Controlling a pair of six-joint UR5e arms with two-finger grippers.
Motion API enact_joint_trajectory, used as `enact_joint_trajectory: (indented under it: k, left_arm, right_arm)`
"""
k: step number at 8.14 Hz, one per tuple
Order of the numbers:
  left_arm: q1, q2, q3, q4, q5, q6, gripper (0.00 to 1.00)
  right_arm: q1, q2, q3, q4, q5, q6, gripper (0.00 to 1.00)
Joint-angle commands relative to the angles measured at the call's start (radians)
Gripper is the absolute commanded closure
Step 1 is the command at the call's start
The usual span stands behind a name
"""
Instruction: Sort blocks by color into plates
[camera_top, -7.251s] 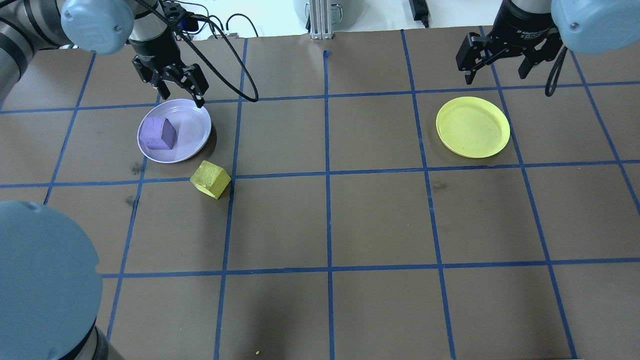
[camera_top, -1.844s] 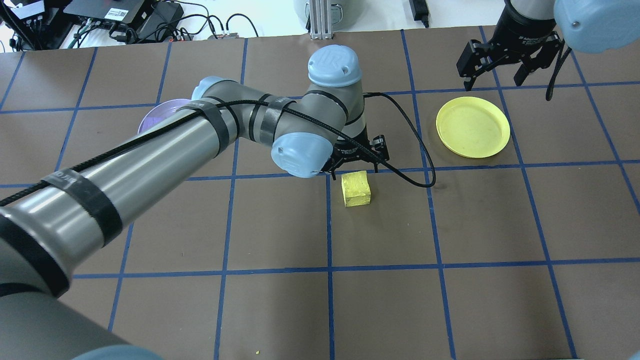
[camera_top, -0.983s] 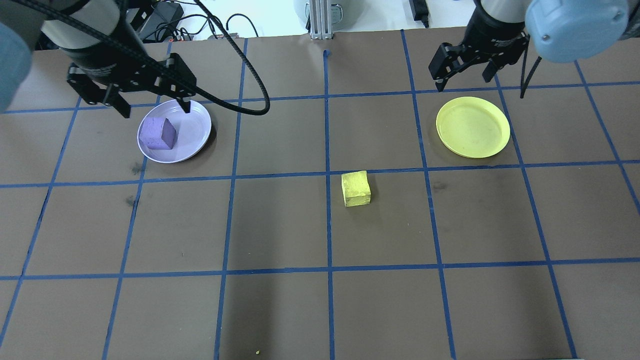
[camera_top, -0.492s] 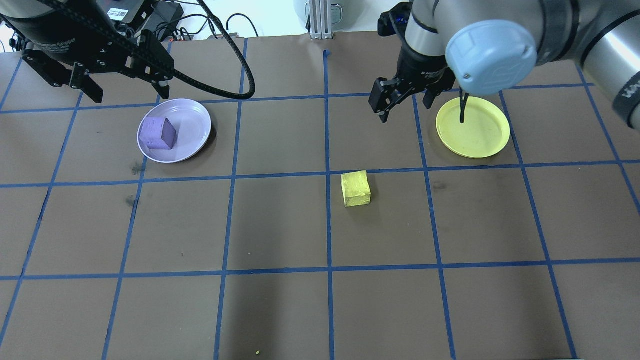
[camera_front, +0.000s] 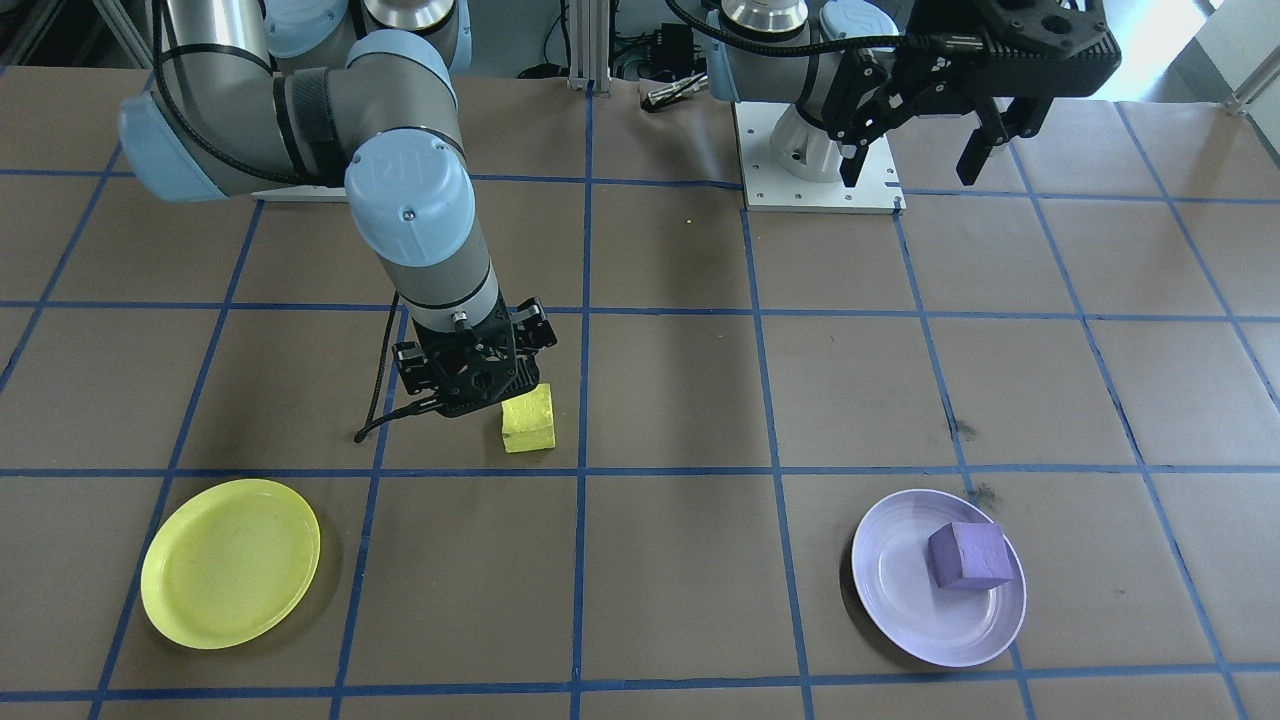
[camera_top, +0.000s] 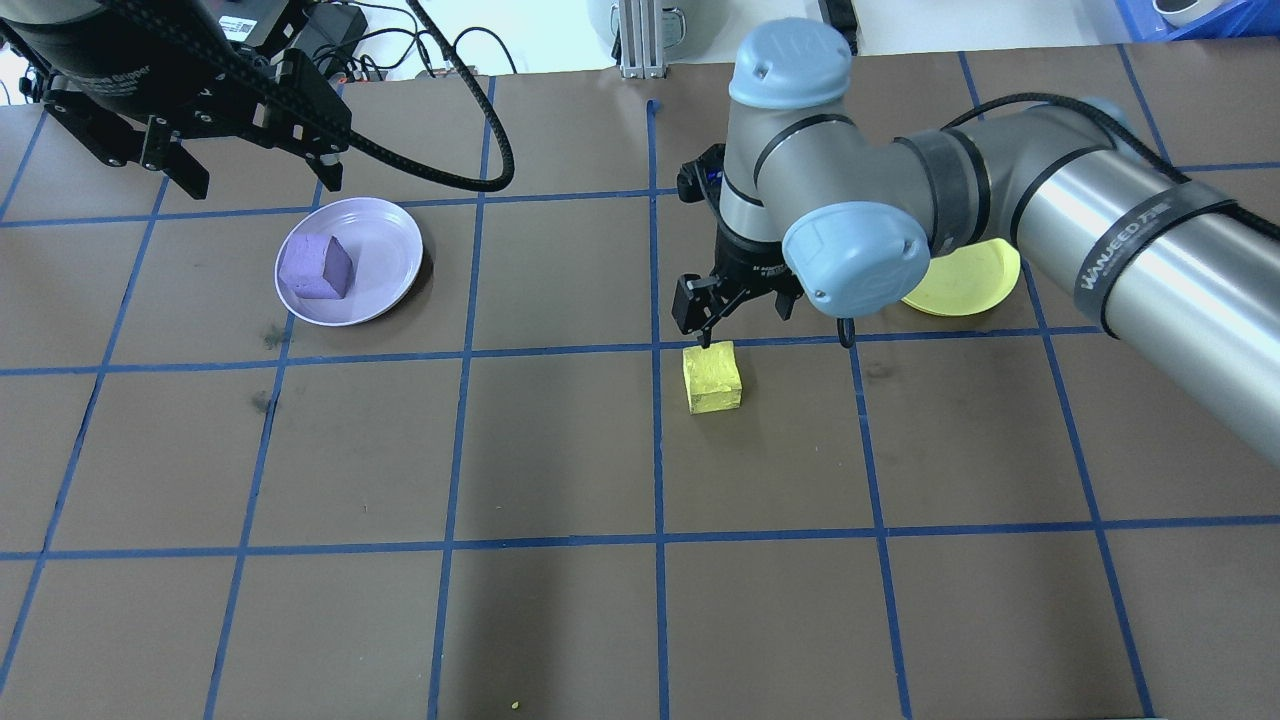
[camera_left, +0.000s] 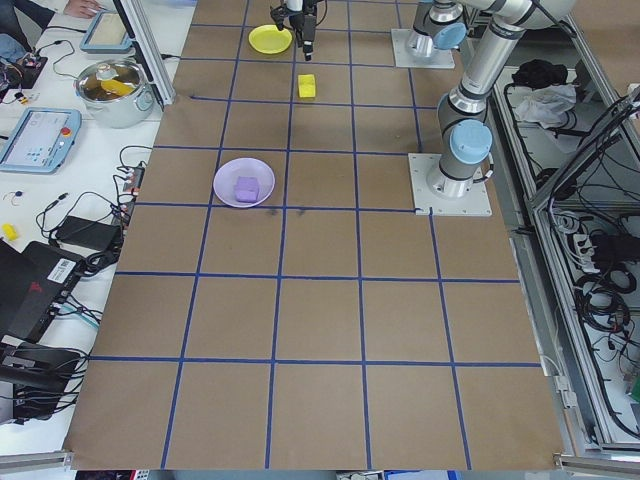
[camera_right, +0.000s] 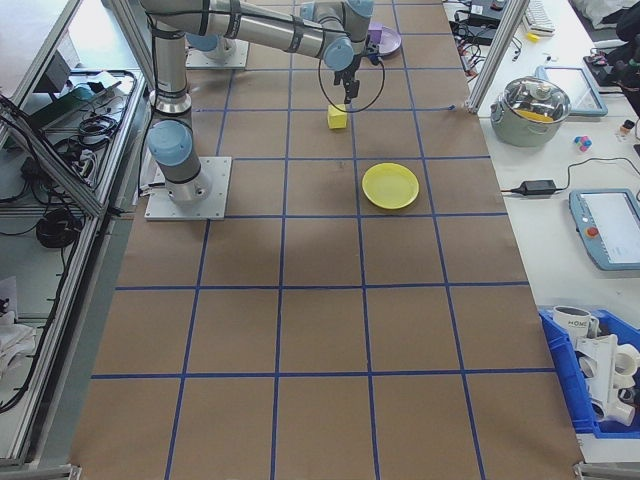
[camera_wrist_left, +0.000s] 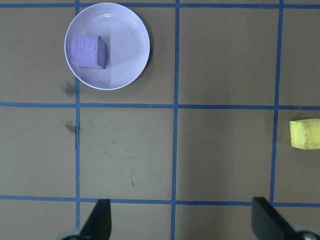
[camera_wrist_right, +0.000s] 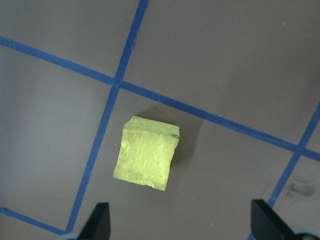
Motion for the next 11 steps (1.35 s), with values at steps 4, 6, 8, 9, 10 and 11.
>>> enact_joint_trajectory:
  k: [4,6,8,9,10,11]
  left_arm:
    - [-0.003,0.021,-0.004,0.000,-0.001,0.000,0.00]
    - [-0.003,0.028,-0.007,0.000,0.000,0.001,0.00]
    - [-0.002,0.025,-0.006,0.001,-0.008,0.001,0.00]
    - [-0.003,0.025,-0.006,0.001,-0.009,0.001,0.00]
    - [-0.003,0.025,-0.006,0.001,-0.011,0.000,0.00]
    - [-0.003,0.025,-0.006,0.001,-0.011,0.000,0.00]
  right_arm:
    - [0.068,0.095,0.063,-0.149,0.004,0.088,0.00]
    - [0.068,0.126,0.062,-0.165,0.001,0.085,0.00]
    - [0.068,0.132,0.057,-0.183,-0.007,0.082,0.00]
    - [0.068,0.139,0.063,-0.200,-0.002,0.088,0.00]
    - [0.068,0.156,0.062,-0.204,-0.010,0.079,0.00]
    - [0.068,0.161,0.063,-0.218,-0.012,0.079,0.00]
